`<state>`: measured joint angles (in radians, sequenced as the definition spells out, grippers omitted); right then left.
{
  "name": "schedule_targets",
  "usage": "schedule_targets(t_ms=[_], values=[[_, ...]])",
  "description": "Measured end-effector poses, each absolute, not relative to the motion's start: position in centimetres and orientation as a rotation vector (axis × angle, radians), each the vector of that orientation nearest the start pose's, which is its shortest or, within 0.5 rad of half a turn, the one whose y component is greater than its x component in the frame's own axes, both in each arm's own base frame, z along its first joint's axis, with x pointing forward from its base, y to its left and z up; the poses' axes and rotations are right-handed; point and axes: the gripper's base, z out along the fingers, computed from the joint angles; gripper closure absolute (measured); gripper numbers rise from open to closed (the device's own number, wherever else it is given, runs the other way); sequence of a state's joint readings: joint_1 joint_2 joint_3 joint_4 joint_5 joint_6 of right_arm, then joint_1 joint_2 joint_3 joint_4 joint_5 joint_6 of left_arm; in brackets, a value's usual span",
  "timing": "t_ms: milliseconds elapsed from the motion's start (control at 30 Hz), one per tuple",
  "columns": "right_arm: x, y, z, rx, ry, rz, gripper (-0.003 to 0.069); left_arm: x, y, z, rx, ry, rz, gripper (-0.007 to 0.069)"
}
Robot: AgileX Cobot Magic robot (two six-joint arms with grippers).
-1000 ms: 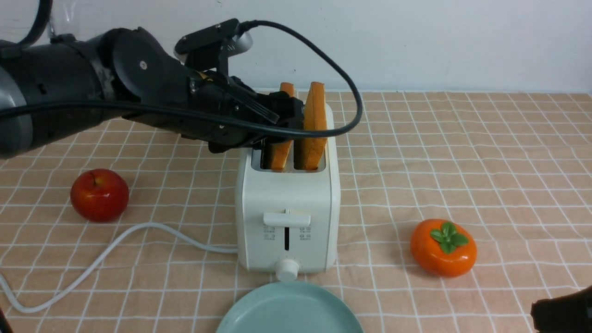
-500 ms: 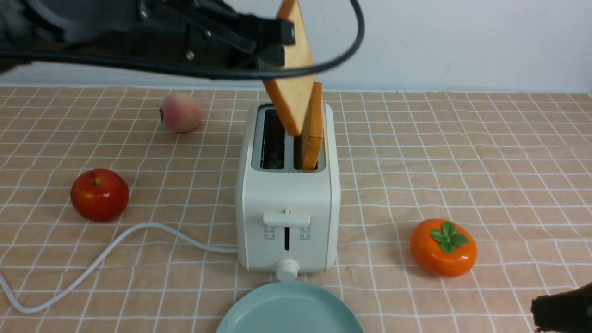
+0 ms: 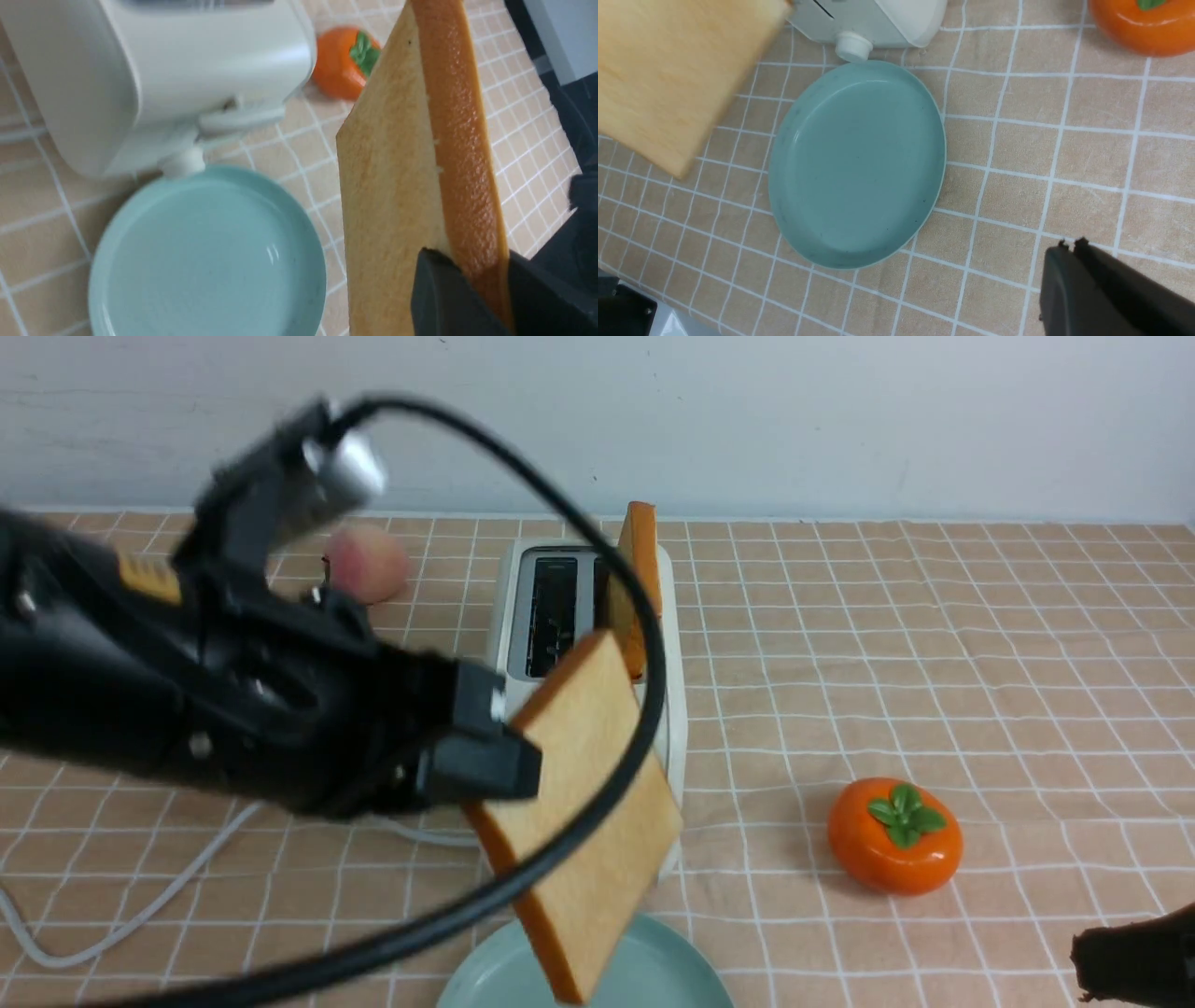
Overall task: Take toasted bread from bread machine on light coffee tablecloth place on plate.
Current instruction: 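Place the slice of bread on the plate with the left gripper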
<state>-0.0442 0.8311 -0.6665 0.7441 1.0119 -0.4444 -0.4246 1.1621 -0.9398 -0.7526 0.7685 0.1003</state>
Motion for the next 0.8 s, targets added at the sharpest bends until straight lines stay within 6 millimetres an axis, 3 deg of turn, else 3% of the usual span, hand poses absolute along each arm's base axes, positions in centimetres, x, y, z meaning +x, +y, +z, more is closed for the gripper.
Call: schedule_targets(t_ms=[67, 100, 200, 300, 600, 700, 800], values=[[13.6, 4.6, 30.0, -0.183, 2.415, 0.746, 0.0645, 18.9, -13.4, 29.1, 0.07, 2.474, -1.073, 0.0522], [13.6, 4.6, 30.0, -0.184, 2.414, 0.746, 0.0645, 18.9, -13.5, 28.9, 0.061, 2.473, -1.089, 0.0522], [13.6, 4.6, 30.0, -0.183, 2.412, 0.744, 0.0644, 17.9, -13.4, 25.0, -0.004, 2.494, -1.161, 0.0522], [13.6, 4.6, 30.0, -0.18, 2.408, 0.74, 0.0644, 17.7, -13.4, 23.0, 0.019, 2.471, -1.185, 0.0522], [13.7, 4.6, 30.0, -0.173, 2.399, 0.733, 0.064, 19.1, -13.7, 19.4, 0.091, 2.498, -1.082, 0.0512], [13.7, 4.6, 30.0, -0.173, 2.399, 0.733, 0.0637, 19.3, -13.8, 18.4, 0.1, 2.543, -1.057, 0.0441], [13.7, 4.7, 30.6, -0.182, 2.384, 0.748, 0.0633, 19.4, -13.5, 17.5, 0.181, 2.581, -0.964, 0.03]])
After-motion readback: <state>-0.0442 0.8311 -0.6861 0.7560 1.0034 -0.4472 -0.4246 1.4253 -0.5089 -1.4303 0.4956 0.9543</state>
